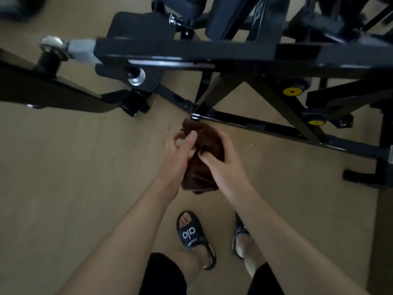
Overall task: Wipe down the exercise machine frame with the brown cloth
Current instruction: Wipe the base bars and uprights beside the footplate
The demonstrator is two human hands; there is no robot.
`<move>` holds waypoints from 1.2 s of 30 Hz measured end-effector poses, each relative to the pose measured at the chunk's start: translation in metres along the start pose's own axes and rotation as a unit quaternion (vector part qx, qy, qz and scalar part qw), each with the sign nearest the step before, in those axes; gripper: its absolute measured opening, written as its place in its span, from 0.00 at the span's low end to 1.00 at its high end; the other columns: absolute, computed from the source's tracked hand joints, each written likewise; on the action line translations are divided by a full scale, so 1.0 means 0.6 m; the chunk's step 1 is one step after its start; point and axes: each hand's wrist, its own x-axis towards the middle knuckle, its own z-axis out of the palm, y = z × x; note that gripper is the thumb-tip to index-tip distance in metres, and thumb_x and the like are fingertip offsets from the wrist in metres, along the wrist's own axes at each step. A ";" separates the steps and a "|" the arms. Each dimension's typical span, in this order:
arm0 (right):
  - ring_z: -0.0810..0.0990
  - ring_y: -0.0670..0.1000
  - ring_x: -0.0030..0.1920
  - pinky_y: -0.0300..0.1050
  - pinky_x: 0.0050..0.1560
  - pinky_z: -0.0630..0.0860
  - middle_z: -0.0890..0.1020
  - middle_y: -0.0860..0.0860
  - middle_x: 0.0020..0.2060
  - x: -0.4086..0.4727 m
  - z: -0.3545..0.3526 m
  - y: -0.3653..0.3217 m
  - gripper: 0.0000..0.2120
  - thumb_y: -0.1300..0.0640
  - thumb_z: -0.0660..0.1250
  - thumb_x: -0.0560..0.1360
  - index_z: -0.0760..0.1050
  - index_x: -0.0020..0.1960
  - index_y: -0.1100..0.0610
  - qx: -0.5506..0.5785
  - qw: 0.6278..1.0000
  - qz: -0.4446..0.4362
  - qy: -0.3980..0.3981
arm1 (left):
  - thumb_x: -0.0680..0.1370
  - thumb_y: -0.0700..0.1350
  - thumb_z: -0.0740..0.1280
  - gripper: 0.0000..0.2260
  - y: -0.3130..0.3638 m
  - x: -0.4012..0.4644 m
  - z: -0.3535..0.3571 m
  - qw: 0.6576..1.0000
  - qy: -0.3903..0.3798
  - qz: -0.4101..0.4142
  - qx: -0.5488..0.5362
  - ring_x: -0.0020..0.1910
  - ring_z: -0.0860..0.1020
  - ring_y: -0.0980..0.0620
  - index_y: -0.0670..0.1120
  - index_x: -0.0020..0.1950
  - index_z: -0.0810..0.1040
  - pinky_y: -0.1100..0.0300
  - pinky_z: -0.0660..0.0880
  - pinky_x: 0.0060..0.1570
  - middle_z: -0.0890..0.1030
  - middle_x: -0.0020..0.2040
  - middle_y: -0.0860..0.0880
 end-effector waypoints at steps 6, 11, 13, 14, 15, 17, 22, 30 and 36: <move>0.79 0.35 0.55 0.26 0.42 0.76 0.75 0.40 0.63 0.118 -0.019 0.081 0.24 0.53 0.65 0.82 0.66 0.75 0.39 0.018 1.000 0.005 -0.025 | 0.74 0.62 0.73 0.33 -0.039 0.113 0.019 0.999 -0.015 0.038 0.025 0.57 0.82 0.45 0.56 0.72 0.60 0.44 0.83 0.54 0.77 0.65 0.48; 0.76 0.55 0.68 0.55 0.67 0.77 0.74 0.52 0.71 0.212 -0.015 0.135 0.24 0.60 0.58 0.80 0.69 0.70 0.37 0.101 0.995 -0.009 -0.020 | 0.75 0.58 0.74 0.29 -0.073 0.229 0.011 0.991 0.031 0.118 0.053 0.55 0.80 0.49 0.62 0.67 0.57 0.48 0.83 0.53 0.75 0.60 0.53; 0.75 0.57 0.70 0.59 0.69 0.75 0.73 0.54 0.73 0.254 -0.012 0.154 0.25 0.63 0.57 0.82 0.71 0.61 0.31 0.102 0.995 -0.007 0.002 | 0.73 0.58 0.77 0.33 -0.083 0.266 0.003 0.989 0.031 0.133 0.053 0.53 0.79 0.53 0.64 0.66 0.57 0.50 0.82 0.51 0.73 0.56 0.59; 0.77 0.56 0.68 0.57 0.66 0.78 0.75 0.54 0.71 0.276 -0.010 0.160 0.25 0.63 0.57 0.83 0.71 0.59 0.31 0.097 0.995 -0.004 0.012 | 0.72 0.56 0.78 0.33 -0.088 0.286 -0.001 0.988 0.035 0.141 0.052 0.53 0.79 0.53 0.64 0.65 0.57 0.50 0.82 0.51 0.73 0.56 0.60; 0.82 0.54 0.62 0.52 0.58 0.82 0.79 0.55 0.66 0.299 -0.010 0.168 0.22 0.62 0.58 0.83 0.73 0.60 0.33 0.085 0.996 -0.002 0.022 | 0.72 0.55 0.78 0.33 -0.091 0.306 -0.006 0.988 0.041 0.145 0.045 0.53 0.79 0.52 0.64 0.65 0.59 0.50 0.82 0.51 0.74 0.56 0.59; 0.87 0.47 0.47 0.39 0.40 0.82 0.86 0.52 0.51 0.339 -0.012 0.191 0.13 0.58 0.61 0.83 0.75 0.62 0.43 0.039 0.997 -0.029 0.068 | 0.73 0.52 0.77 0.30 -0.095 0.343 -0.015 0.989 0.053 0.139 0.014 0.54 0.81 0.49 0.63 0.65 0.62 0.48 0.83 0.51 0.76 0.57 0.54; 0.80 0.43 0.42 0.39 0.41 0.74 0.80 0.47 0.45 0.404 -0.020 0.225 0.10 0.49 0.69 0.77 0.74 0.56 0.49 0.048 0.968 -0.146 0.198 | 0.75 0.53 0.74 0.23 -0.103 0.404 -0.030 0.986 -0.008 0.123 -0.110 0.44 0.87 0.47 0.55 0.68 0.72 0.55 0.83 0.37 0.85 0.55 0.45; 0.84 0.58 0.52 0.59 0.54 0.83 0.84 0.56 0.52 0.395 0.002 0.197 0.09 0.54 0.62 0.79 0.78 0.57 0.51 0.154 0.987 -0.020 0.042 | 0.78 0.62 0.68 0.20 -0.109 0.444 -0.013 0.983 -0.080 0.134 -0.098 0.50 0.87 0.43 0.47 0.58 0.85 0.55 0.83 0.41 0.87 0.53 0.43; 0.83 0.49 0.43 0.37 0.30 0.77 0.83 0.50 0.46 0.381 -0.003 0.187 0.05 0.54 0.65 0.80 0.78 0.48 0.46 0.175 0.983 -0.051 0.028 | 0.77 0.73 0.60 0.31 -0.115 0.447 -0.006 0.991 -0.005 0.119 0.058 0.52 0.86 0.44 0.50 0.66 0.77 0.49 0.81 0.52 0.86 0.56 0.45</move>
